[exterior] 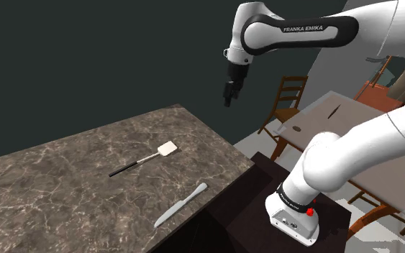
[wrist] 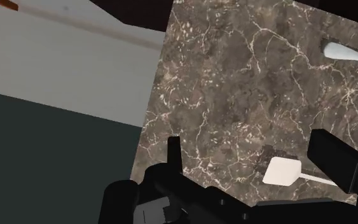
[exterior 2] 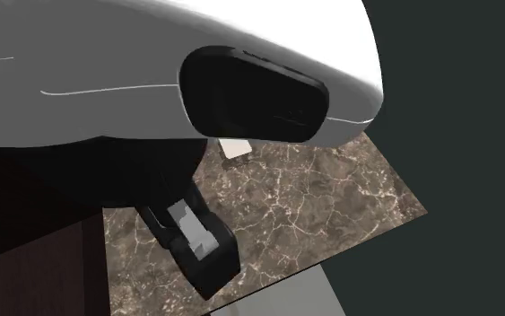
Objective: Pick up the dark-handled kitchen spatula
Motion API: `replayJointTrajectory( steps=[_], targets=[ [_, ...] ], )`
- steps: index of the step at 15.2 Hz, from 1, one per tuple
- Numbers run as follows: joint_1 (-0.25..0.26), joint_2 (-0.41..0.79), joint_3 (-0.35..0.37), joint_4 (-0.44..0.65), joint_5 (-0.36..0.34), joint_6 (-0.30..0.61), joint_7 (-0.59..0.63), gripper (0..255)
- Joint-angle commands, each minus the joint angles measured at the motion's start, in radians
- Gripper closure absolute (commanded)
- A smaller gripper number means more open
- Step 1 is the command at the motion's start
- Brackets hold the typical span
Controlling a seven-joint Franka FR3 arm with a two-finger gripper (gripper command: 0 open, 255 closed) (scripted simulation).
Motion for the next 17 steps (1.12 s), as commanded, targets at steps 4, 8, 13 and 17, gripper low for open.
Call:
replayJointTrajectory(
  steps=[4,8,13,17],
  targets=[
    [0.060,0.156,0.002,0.044,0.016,0.134,-0.142,0],
    [0.104,0.271,0.015,0.085,0.033,0.223,-0.250,0],
    [0.152,0.408,0.045,0.146,0.054,0.319,-0.378,0],
    [0.186,0.510,0.076,0.199,0.065,0.385,-0.475,0]
  ],
)
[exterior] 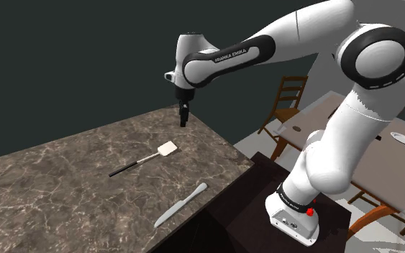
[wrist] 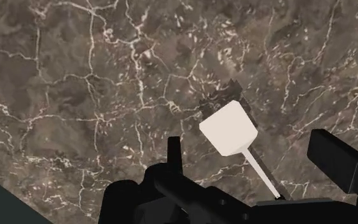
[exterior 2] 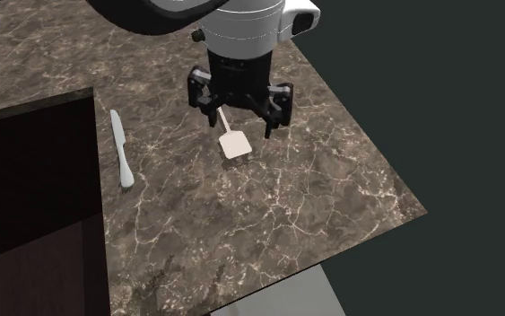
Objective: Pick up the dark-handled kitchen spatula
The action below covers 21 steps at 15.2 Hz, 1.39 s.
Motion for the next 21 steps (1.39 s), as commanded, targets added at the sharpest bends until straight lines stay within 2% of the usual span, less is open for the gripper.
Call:
replayJointTrajectory(
  steps=[1,14,21],
  targets=[
    [0.016,0.051,0.017,0.023,0.004,0.037,-0.051,0],
    [0.119,0.331,0.146,0.188,-0.022,0.204,-0.316,0],
    [0.123,0.384,0.145,0.173,-0.029,0.272,-0.317,0]
  ],
)
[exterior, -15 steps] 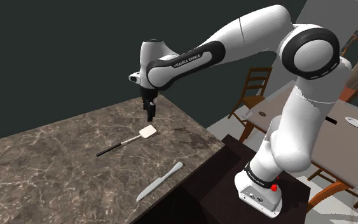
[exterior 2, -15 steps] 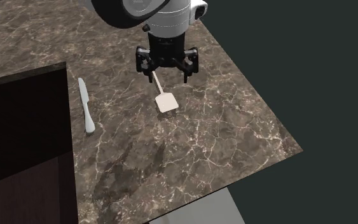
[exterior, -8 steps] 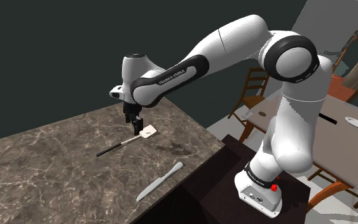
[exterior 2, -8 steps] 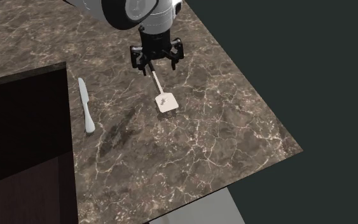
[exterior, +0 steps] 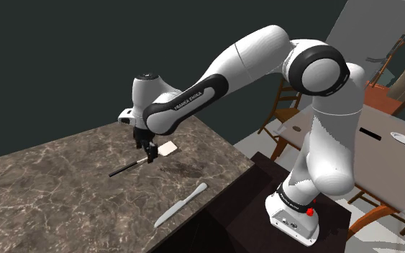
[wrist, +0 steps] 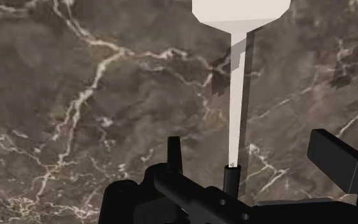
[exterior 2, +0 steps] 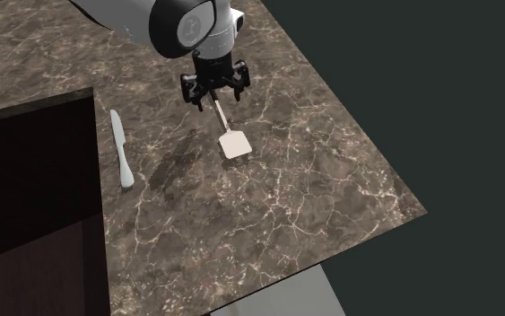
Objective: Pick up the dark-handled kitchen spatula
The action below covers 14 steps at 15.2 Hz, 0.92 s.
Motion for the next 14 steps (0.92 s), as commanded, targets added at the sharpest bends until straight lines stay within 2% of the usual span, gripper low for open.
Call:
replayJointTrajectory(
  steps=[1,3,4,14],
  targets=[
    [0.000,0.022,-0.002,-0.006,-0.003,0.029,-0.001,0],
    [0.000,0.022,-0.002,-0.006,-0.003,0.029,-0.001,0],
    [0.000,0.023,-0.002,-0.005,-0.002,0.028,-0.002,255],
    [0.000,0.013,-0.001,-0.005,-0.001,0.018,-0.002,255]
  ],
)
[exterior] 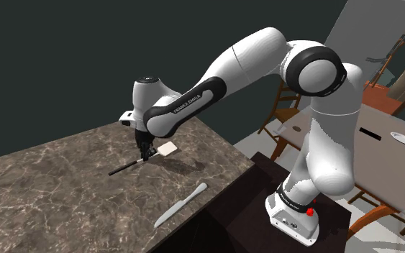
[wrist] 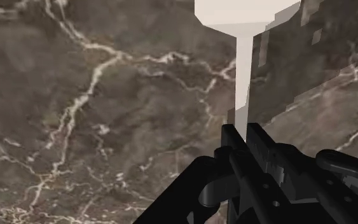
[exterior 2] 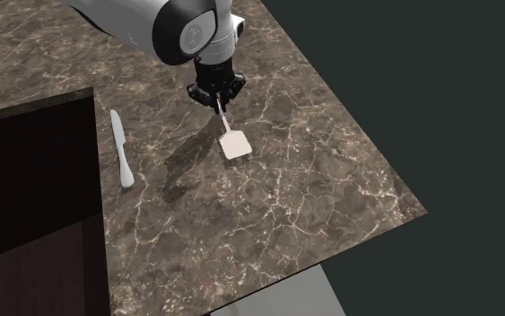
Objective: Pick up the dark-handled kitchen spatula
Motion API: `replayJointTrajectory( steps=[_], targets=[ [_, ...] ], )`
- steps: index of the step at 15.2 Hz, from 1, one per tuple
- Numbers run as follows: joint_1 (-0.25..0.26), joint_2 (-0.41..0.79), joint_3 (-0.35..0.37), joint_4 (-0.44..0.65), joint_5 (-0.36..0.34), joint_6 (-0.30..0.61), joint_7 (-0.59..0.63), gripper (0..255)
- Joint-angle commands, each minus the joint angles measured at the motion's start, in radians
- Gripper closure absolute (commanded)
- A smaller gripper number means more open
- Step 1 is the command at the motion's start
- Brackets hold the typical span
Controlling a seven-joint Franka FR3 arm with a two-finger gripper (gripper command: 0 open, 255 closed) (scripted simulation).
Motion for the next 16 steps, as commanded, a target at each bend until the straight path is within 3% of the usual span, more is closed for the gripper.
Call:
replayJointTrajectory(
  steps=[1,16],
  targets=[
    [-0.001,-0.013,0.001,0.003,0.002,-0.016,-0.001,255],
    [-0.007,-0.113,0.007,0.051,0.014,-0.164,-0.003,255]
  ],
)
